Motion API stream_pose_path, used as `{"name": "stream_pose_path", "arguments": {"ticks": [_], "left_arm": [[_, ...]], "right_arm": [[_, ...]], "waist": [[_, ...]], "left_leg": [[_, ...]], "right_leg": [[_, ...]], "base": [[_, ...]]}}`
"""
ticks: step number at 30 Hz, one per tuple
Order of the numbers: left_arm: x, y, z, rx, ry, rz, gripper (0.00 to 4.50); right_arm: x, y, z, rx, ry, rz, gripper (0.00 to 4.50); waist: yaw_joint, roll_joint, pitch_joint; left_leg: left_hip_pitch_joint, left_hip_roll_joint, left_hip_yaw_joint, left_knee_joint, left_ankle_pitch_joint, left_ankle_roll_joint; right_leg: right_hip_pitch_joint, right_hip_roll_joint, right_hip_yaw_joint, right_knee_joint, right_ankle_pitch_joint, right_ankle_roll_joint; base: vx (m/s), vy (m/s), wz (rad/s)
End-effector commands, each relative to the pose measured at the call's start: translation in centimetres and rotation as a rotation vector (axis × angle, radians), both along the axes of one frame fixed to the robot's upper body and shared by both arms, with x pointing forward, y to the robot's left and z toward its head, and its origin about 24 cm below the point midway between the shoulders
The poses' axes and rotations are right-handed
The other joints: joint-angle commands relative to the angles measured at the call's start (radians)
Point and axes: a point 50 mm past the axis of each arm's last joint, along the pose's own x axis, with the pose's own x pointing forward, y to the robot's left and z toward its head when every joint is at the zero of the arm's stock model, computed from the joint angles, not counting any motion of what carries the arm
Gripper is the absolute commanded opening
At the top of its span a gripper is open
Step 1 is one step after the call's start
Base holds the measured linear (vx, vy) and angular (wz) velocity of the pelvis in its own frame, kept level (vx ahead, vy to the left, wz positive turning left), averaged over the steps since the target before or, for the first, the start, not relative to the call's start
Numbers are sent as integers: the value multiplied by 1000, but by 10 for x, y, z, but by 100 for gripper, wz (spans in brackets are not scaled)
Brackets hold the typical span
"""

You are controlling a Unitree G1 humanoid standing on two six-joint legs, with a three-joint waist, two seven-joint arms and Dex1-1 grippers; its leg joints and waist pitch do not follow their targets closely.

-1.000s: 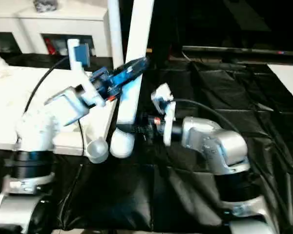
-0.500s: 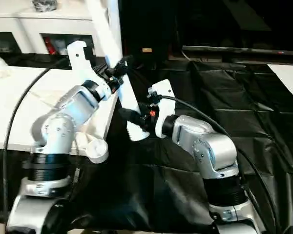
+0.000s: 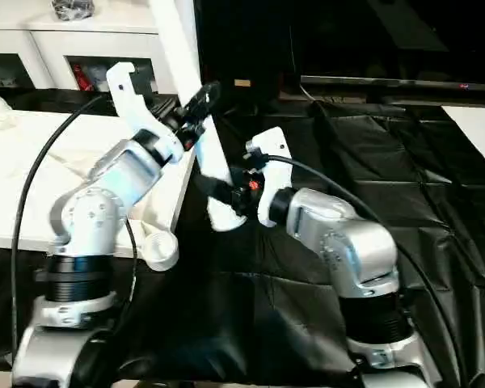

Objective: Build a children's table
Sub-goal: Pick table leg

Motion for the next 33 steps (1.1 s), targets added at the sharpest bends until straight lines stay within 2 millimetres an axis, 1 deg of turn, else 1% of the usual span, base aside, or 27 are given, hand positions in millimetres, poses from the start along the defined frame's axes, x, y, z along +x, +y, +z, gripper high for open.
{"name": "stream_pose_path", "arguments": {"ticks": [1, 2, 3, 4, 5, 7, 8, 9, 10, 11, 12, 13, 14, 15, 17, 18, 21, 24, 25, 26, 27, 29, 32, 33], "left_arm": [[-3, -4, 1, -8, -20, -96, 188], [-4, -3, 2, -10, -28, -116, 188], [-8, -1, 3, -18, -54, -215, 188], [-14, 0, 5, -29, -77, -301, 187], [-14, 0, 5, -29, -77, -301, 187], [-24, 2, 12, -107, -106, -462, 186], [-24, 2, 12, -107, -106, -462, 186], [-27, 3, 13, -113, -117, -513, 186], [-31, 3, 15, -114, -131, -559, 186], [-33, 3, 16, -115, -141, -595, 186], [-34, 3, 16, -115, -145, -611, 186], [-35, 3, 17, -113, -150, -621, 186], [-35, 3, 17, -112, -155, -631, 186], [-35, 3, 18, -114, -160, -633, 185], [-35, 2, 19, -121, -167, -648, 185], [-35, 2, 20, -128, -171, -656, 185], [-35, 3, 21, -137, -171, -652, 185], [-34, 3, 20, -138, -169, -653, 185], [-34, 3, 20, -139, -169, -654, 185], [-34, 3, 20, -139, -169, -655, 185], [-34, 3, 20, -139, -169, -656, 185], [-34, 3, 20, -137, -169, -657, 185], [-31, 3, 18, -135, -140, -612, 185], [-31, 2, 18, -131, -144, -610, 241]], "right_arm": [[-2, -1, 11, 25, -13, 75, 276], [-2, -3, 12, 26, -6, 89, 289], [-3, -9, 13, 25, 14, 121, 289], [-5, -14, 15, 33, 31, 171, 296], [-5, -14, 15, 33, 31, 171, 299], [-10, -19, 16, 52, 54, 259, 299], [-10, -19, 16, 52, 54, 259, 299], [-12, -21, 15, 52, 62, 284, 299], [-13, -21, 14, 42, 69, 308, 299], [-15, -22, 13, 31, 75, 328, 299], [-15, -22, 13, 25, 78, 337, 299], [-16, -22, 12, 20, 80, 347, 299], [-16, -22, 12, 17, 82, 355, 299], [-18, -21, 11, 12, 82, 374, 299], [-19, -20, 11, 7, 86, 399, 299], [-19, -19, 10, 8, 88, 405, 271], [-18, -18, 10, 11, 94, 406, 258], [-17, -17, 9, 12, 91, 397, 219], [-16, -17, 8, 11, 89, 391, 219], [-16, -17, 8, 10, 88, 389, 213], [-16, -18, 8, 10, 88, 386, 196], [-16, -17, 7, 9, 85, 382, 194], [-15, -16, 7, 11, 76, 366, 192], [-15, -16, 7, 14, 73, 359, 191]], "waist": [[-4, 2, -77], [-4, 4, -76], [-5, 0, -76], [-3, -2, -76], [-2, -1, -77], [-1, -4, -77], [-1, -4, -77], [-2, -5, -76], [-1, -11, -76], [0, -11, -76], [0, -8, -75], [-1, -10, -74], [-1, -9, -74], [-1, -14, -73], [1, -13, -73], [1, -13, -73], [1, -13, -74], [2, -13, -76], [2, -11, -76], [1, -12, -77], [2, -12, -77], [2, -11, -76], [1, -10, -76], [2, -9, -76]], "left_leg": [[40, 56, -30, -83, -215, -65], [39, 57, -31, -83, -215, -66], [39, 58, -31, -84, -216, -66], [39, 56, -28, -82, -208, -59], [39, 55, -28, -81, -205, -58], [38, 57, -25, -78, -191, -49], [37, 57, -26, -78, -187, -46], [36, 57, -25, -78, -187, -40], [38, 57, -24, -78, -183, -33], [37, 57, -24, -78, -182, -32], [38, 59, -23, -78, -183, -32], [39, 59, -24, -79, -188, -33], [38, 60, -24, -80, -194, -35], [38, 59, -24, -80, -198, -36], [38, 61, -25, -80, -192, -37], [38, 60, -24, -79, -194, -37], [37, 60, -25, -79, -190, -35], [37, 60, -25, -78, -168, -31], [36, 60, -25, -78, -166, -30], [36, 59, -24, -77, -163, -29], [36, 59, -24, -77, -161, -28], [37, 59, -24, -77, -166, -28], [37, 61, -25, -78, -176, -34], [38, 60, -25, -78, -178, -35]], "right_leg": [[39, -64, 41, -83, -108, -157], [38, -64, 41, -82, -103, -160], [39, -65, 41, -81, -100, -163], [39, -66, 41, -80, -105, -174], [40, -67, 41, -79, -105, -179], [41, -69, 41, -77, -90, -203], [42, -69, 40, -75, -83, -208], [40, -68, 40, -76, -84, -214], [42, -69, 40, -76, -93, -217], [43, -71, 40, -77, -103, -217], [41, -69, 41, -78, -118, -214], [40, -70, 41, -79, -128, -213], [40, -71, 42, -80, -144, -211], [41, -72, 41, -82, -157, -208], [41, -74, 42, -82, -164, -205], [40, -74, 42, -82, -170, -204], [40, -73, 42, -81, -167, -203], [40, -71, 42, -78, -137, -206], [40, -71, 42, -78, -134, -207], [41, -71, 41, -78, -127, -210], [41, -71, 41, -77, -122, -212], [40, -71, 41, -78, -127, -213], [40, -71, 41, -78, -135, -213], [40, -71, 41, -78, -134, -214]], "base": [[0, 0, 0], [0, 0, 0], [0, 0, 0], [0, 0, 0], [0, 0, 0], [0, 0, 0], [0, 0, 0], [0, 0, 0], [0, 0, 0], [0, 0, 0], [0, 0, 0], [0, 0, 0], [0, 0, 0], [0, 0, 0], [0, 0, 0], [0, 0, 0], [0, 0, 0], [0, 0, 0], [0, 0, 0], [0, 0, 0], [0, 0, 0], [0, 0, 0], [0, 0, 0], [0, 0, 0]]}}
